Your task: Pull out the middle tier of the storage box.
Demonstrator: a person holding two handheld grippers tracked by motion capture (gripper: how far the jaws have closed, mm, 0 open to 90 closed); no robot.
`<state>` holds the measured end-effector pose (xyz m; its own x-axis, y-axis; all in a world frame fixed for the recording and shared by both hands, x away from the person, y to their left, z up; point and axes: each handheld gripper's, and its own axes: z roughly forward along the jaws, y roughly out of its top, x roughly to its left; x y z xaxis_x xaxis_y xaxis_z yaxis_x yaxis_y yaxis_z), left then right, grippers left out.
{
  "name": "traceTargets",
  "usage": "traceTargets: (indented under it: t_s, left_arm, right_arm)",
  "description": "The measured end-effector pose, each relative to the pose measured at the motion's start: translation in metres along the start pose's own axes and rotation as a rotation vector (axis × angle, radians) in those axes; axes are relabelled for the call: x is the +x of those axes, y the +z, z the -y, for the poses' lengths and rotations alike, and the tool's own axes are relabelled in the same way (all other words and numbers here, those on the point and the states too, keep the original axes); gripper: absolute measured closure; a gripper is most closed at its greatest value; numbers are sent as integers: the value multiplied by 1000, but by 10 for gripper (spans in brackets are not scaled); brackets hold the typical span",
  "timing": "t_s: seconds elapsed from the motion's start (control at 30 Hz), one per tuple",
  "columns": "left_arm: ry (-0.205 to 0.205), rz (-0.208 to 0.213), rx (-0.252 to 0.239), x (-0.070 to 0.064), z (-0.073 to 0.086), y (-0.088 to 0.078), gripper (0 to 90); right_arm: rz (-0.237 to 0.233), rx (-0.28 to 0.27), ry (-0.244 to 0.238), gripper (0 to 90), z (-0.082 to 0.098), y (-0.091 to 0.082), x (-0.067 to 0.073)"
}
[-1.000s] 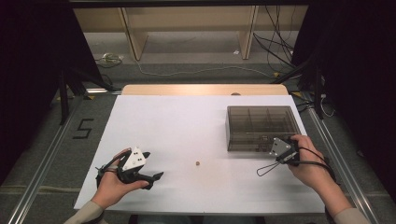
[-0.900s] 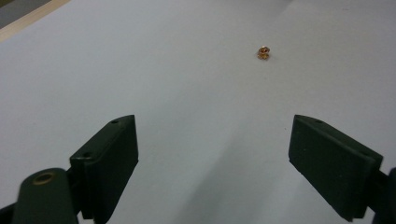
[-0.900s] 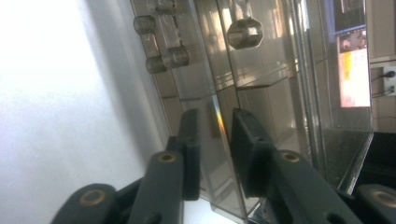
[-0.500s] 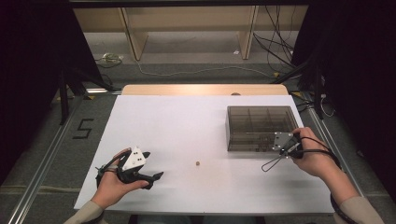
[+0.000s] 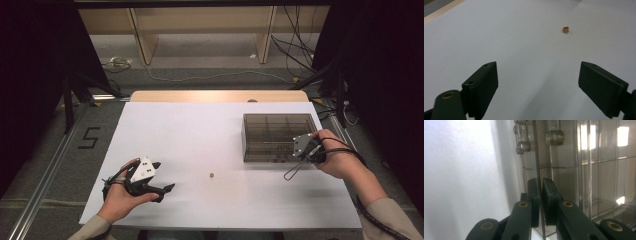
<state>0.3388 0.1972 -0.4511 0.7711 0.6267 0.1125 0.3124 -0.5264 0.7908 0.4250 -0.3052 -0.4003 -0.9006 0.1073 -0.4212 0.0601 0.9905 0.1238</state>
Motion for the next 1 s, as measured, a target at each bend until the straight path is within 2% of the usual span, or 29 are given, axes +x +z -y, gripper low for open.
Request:
traceTargets:
  t_s: [0.33,1.0]
  left_arm:
    - [2,0,0,0,0,0,162]
    - [1,-1,1,0,0,0,163]
  right_arm:
    - [-28,-4,-2,867,1,-3,2]
    - [-39,-25,-3,869,5,-8,11]
